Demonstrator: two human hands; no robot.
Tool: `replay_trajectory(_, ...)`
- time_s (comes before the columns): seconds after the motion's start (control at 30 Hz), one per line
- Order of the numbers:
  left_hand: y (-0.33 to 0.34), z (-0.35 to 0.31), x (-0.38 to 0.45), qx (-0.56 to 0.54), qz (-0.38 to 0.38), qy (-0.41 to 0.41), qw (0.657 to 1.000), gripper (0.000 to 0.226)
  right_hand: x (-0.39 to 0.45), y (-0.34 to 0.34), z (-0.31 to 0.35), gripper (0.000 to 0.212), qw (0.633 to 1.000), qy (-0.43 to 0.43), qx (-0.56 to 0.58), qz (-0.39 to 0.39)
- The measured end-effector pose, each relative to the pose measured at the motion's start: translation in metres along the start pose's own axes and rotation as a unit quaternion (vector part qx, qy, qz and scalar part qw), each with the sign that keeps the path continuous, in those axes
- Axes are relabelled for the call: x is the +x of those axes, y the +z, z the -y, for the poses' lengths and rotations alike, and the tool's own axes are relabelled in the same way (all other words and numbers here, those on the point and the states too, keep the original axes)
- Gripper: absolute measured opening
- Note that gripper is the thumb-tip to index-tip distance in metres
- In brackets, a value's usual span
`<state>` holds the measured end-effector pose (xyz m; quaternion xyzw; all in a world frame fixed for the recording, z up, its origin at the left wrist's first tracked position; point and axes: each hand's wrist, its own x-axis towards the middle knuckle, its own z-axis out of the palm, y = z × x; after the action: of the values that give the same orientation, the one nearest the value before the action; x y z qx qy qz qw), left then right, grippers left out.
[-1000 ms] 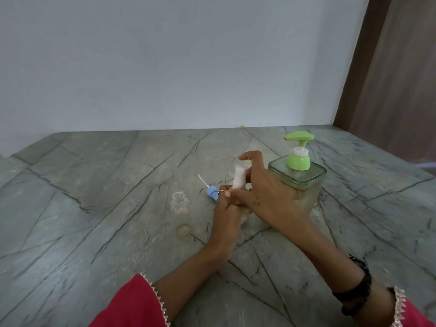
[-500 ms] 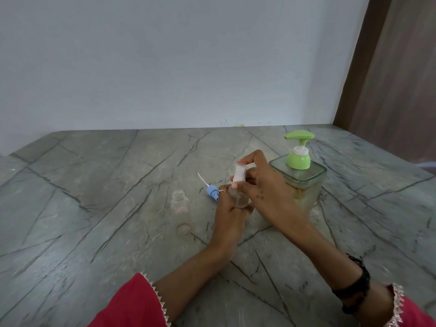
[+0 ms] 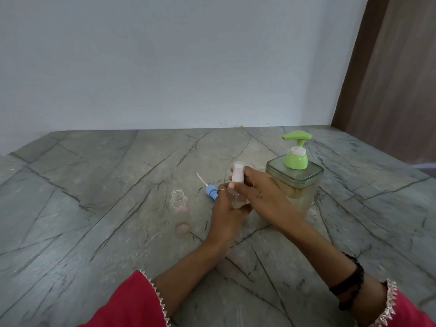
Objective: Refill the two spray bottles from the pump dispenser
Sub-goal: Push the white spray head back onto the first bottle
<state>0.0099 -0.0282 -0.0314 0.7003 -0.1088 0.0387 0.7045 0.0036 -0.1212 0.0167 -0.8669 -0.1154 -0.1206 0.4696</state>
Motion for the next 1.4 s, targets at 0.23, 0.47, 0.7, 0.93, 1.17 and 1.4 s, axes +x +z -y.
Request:
replay_trajectory(0.23,-0.001,-0.001,-0.003,0.036,-0.003,0.038,0.999,0.031,-0.005,0.008,-0.001,0.012,0.999,-0.001,0.025,-0.034)
replay_trajectory(0.47,0.001,-0.001,-0.003,0.057,-0.028,0.088,0.994,0.013,-0.008,0.017,-0.003,0.013,0.994,-0.033,-0.014,-0.103)
replay_trajectory(0.7,-0.003,0.002,0.002,0.097,-0.029,0.075,0.992,0.018,-0.005,0.019,-0.005,0.013,0.994,-0.036,-0.033,-0.101)
replay_trajectory(0.93,-0.004,-0.003,0.001,0.093,-0.016,0.068,0.993,0.018,-0.01,0.02,-0.004,0.039,0.996,-0.007,0.023,-0.089)
replay_trajectory(1.17,-0.004,-0.001,0.007,0.123,-0.013,0.059,0.991,0.013,-0.006,0.017,-0.013,0.054,0.988,0.103,0.119,0.004)
replay_trajectory(1.4,-0.01,-0.003,0.007,0.156,0.005,0.068,0.985,0.019,-0.004,0.019,-0.02,0.045,0.993,0.096,0.069,-0.002)
